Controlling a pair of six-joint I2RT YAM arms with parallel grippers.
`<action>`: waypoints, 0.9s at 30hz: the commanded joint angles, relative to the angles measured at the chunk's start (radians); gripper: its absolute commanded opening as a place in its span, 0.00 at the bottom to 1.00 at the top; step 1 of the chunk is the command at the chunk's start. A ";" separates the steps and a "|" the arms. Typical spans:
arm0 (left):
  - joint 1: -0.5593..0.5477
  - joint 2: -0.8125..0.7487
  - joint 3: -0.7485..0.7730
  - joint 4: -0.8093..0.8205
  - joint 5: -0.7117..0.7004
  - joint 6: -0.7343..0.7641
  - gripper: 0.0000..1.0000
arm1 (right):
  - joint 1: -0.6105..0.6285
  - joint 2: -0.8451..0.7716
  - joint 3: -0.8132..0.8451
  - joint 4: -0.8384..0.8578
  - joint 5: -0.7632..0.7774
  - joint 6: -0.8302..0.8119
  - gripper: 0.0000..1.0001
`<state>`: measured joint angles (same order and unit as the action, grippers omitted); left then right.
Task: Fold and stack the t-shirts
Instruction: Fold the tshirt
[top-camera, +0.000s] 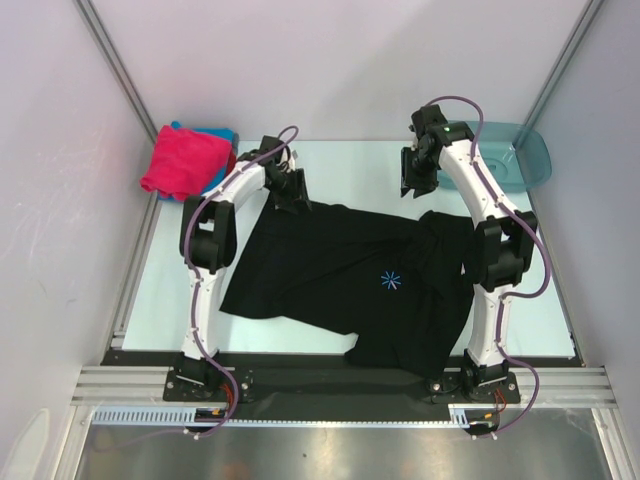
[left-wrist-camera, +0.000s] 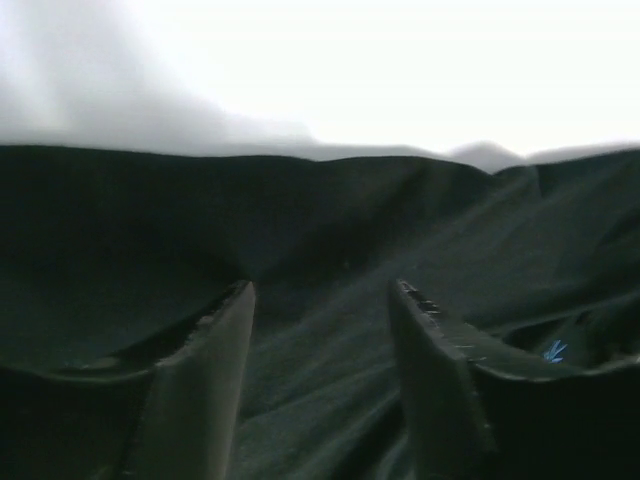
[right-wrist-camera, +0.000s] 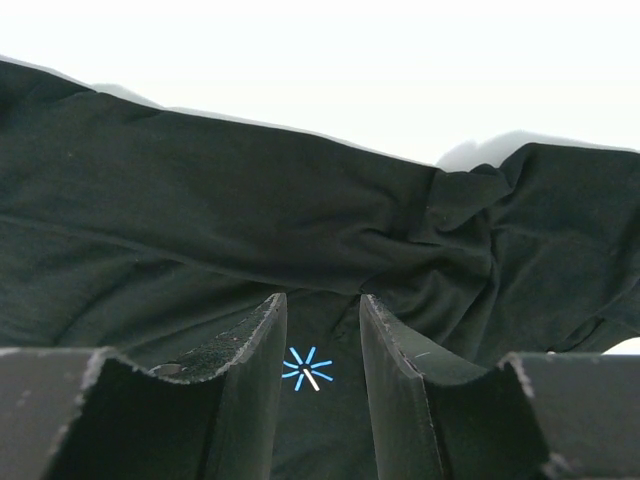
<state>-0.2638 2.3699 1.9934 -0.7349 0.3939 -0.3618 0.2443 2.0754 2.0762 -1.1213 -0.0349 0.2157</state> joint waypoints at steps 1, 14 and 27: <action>-0.003 -0.021 -0.010 -0.029 -0.046 0.021 0.51 | -0.005 -0.054 0.009 -0.005 0.009 0.001 0.41; -0.005 0.049 0.058 -0.193 -0.326 0.075 0.00 | -0.014 -0.112 -0.018 -0.025 0.033 -0.004 0.41; 0.006 0.091 0.120 -0.281 -0.556 0.080 0.01 | -0.017 -0.146 -0.042 -0.052 0.075 0.001 0.41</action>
<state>-0.2829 2.4180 2.1010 -0.9512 0.0032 -0.3134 0.2310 1.9907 2.0357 -1.1519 0.0158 0.2157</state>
